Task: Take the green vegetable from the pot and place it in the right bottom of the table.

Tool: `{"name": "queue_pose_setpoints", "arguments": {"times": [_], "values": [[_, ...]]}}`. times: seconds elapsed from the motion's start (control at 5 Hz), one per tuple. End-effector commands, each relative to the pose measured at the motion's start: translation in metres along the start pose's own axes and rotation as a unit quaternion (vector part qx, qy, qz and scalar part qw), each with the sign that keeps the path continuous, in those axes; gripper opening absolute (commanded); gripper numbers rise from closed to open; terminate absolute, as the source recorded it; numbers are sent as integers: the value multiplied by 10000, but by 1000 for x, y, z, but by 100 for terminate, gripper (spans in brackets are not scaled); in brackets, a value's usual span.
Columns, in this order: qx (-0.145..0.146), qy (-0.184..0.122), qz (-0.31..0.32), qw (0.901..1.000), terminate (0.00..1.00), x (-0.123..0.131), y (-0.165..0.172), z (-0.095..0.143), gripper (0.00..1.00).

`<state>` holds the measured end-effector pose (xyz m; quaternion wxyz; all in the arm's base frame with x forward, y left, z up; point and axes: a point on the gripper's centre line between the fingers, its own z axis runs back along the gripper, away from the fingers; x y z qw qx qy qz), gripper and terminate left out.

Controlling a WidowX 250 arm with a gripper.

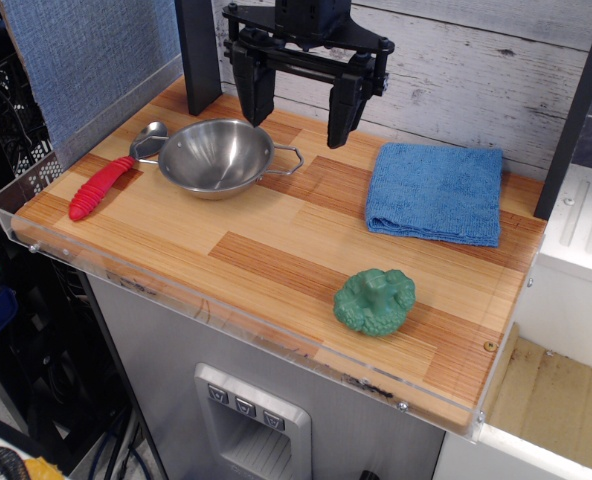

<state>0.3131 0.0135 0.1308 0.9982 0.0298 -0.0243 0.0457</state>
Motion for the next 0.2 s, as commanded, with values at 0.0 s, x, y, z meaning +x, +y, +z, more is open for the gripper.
{"name": "queue_pose_setpoints", "arguments": {"times": [0.0], "values": [[-20,-196,48,9998,100,-4,5,15,100]]}}
